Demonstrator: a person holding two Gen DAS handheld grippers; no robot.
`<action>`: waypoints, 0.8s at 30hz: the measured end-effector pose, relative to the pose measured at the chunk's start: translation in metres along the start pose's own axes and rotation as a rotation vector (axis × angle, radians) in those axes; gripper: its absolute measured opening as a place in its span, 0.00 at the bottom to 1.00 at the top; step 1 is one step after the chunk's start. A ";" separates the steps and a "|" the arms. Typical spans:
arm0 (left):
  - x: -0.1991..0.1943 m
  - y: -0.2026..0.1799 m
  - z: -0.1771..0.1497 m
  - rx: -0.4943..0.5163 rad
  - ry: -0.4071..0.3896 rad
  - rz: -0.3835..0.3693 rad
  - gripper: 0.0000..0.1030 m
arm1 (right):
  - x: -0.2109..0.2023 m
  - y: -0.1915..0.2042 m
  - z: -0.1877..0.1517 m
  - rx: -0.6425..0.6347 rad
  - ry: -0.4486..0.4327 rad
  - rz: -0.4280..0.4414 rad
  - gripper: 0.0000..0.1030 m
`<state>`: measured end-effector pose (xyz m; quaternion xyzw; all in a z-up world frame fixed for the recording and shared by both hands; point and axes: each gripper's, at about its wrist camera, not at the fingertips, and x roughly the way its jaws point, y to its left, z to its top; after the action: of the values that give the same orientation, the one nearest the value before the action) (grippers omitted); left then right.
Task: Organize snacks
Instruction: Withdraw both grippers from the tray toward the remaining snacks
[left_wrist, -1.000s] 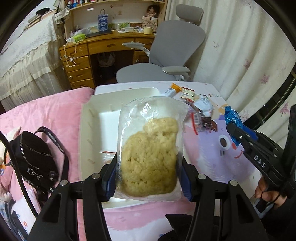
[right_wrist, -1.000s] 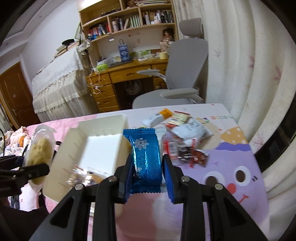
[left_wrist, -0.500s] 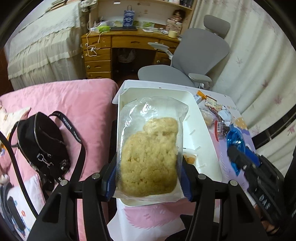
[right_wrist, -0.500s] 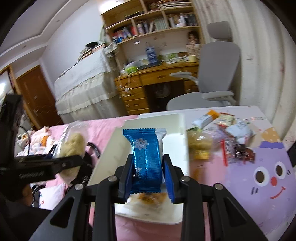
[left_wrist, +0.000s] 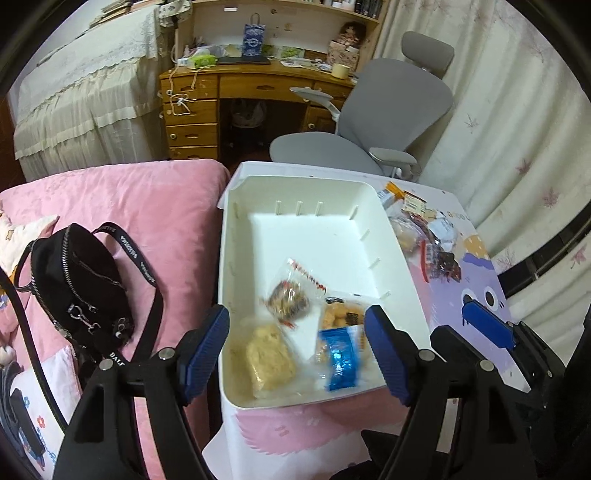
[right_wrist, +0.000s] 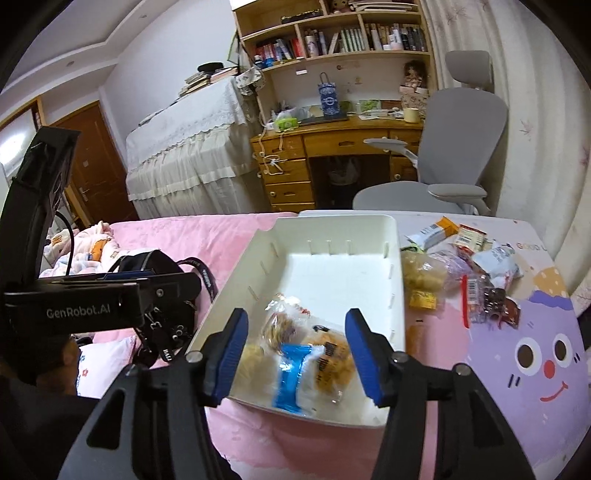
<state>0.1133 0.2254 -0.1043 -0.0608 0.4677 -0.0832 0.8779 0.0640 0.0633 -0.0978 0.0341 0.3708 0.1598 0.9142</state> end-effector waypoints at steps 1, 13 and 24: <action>0.001 -0.003 -0.001 0.006 0.005 -0.002 0.72 | -0.002 -0.003 -0.002 0.007 0.000 -0.008 0.55; 0.021 -0.047 -0.008 0.055 0.068 -0.032 0.73 | -0.012 -0.041 -0.028 0.096 0.089 -0.066 0.57; 0.045 -0.110 -0.015 0.125 0.127 -0.079 0.73 | -0.019 -0.093 -0.049 0.187 0.182 -0.115 0.57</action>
<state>0.1158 0.1079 -0.1286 -0.0189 0.5134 -0.1503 0.8447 0.0425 -0.0339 -0.1379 0.0833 0.4669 0.0744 0.8773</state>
